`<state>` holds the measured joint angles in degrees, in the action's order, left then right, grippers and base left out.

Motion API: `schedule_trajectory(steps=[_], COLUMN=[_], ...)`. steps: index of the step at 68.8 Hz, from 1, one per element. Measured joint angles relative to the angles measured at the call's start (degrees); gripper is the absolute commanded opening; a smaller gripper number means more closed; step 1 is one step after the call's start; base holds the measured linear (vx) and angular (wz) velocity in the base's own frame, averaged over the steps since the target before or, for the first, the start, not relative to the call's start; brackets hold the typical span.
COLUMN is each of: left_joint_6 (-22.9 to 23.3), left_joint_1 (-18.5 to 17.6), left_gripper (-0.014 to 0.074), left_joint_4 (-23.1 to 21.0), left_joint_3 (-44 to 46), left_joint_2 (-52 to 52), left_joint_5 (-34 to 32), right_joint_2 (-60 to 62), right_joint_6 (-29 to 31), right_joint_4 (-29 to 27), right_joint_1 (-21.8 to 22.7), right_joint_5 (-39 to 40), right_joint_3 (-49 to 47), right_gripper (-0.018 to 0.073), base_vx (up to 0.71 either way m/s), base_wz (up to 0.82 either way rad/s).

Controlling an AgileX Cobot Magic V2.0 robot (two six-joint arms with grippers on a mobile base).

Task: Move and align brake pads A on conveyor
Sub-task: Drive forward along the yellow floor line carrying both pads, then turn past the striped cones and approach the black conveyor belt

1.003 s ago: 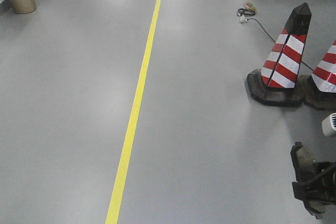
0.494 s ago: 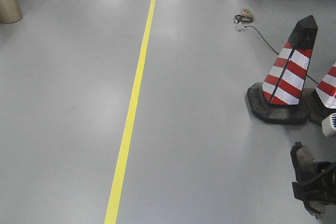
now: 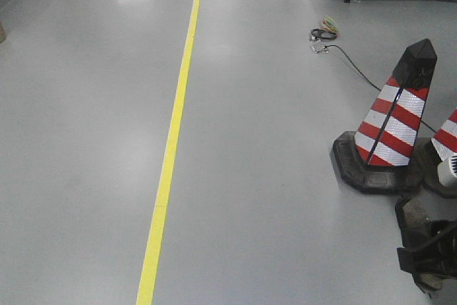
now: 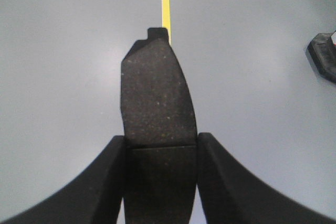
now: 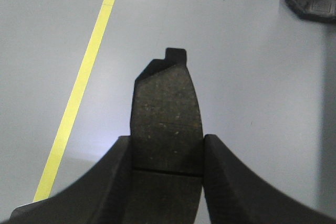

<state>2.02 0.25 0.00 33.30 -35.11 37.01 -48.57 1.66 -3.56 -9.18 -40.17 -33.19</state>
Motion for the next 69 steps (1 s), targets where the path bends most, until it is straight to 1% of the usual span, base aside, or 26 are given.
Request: schedule_trajectory(steps=[19, 69], left_joint_6=[0.0, 0.0], left_joint_1=[0.0, 0.0], left_gripper=[0.0077, 0.0077], left_joint_4=[0.0, 0.0], left_joint_3=[0.0, 0.0], left_joint_2=[0.0, 0.0], left_joint_5=[0.0, 0.0], right_joint_2=[0.0, 0.0], right_joint_6=[0.0, 0.0], right_joint_4=[0.0, 0.0], right_joint_1=[0.0, 0.0], right_joint_5=[0.0, 0.0], right_joint_3=[0.0, 0.0], right_gripper=[-0.001, -0.001], base_vx=[0.37, 0.34], base_wz=[-0.24, -0.42])
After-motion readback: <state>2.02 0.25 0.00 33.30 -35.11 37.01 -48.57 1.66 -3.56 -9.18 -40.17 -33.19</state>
